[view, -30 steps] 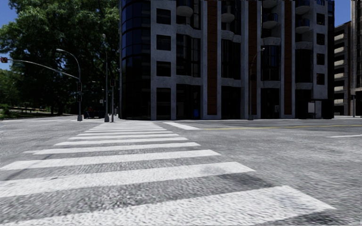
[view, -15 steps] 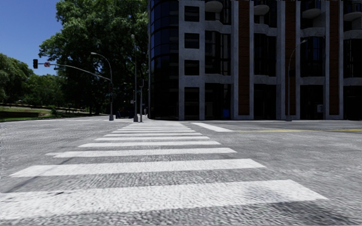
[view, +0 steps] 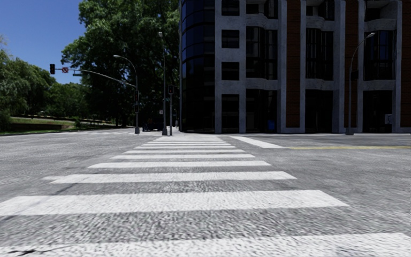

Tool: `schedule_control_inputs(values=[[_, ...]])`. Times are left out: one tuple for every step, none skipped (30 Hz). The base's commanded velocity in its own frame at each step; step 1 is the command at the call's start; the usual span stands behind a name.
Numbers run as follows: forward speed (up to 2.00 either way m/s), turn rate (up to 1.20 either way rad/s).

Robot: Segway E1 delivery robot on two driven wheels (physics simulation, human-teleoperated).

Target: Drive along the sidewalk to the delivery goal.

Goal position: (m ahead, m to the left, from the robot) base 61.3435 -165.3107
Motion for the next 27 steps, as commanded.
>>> schedule_control_inputs(values=[[1.17, 0.00], [1.17, 0.00], [1.17, 0.00], [1.17, 0.00], [1.23, 0.00], [2.00, 0.00], [2.00, 0.00], [2.00, 0.00], [2.00, 0.00], [2.00, 0.00], [2.00, 0.00], [2.00, 0.00], [2.00, 0.00], [2.00, 0.00], [2.00, 0.00], [2.00, 0.00], [2.00, 0.00], [2.00, 0.00], [2.00, 0.03], [2.00, 0.03], [2.00, 0.06], [2.00, 0.09], [2.00, 0.12], [2.00, 0.14], [2.00, 0.14], [2.00, 0.17], [2.00, 0.19]])
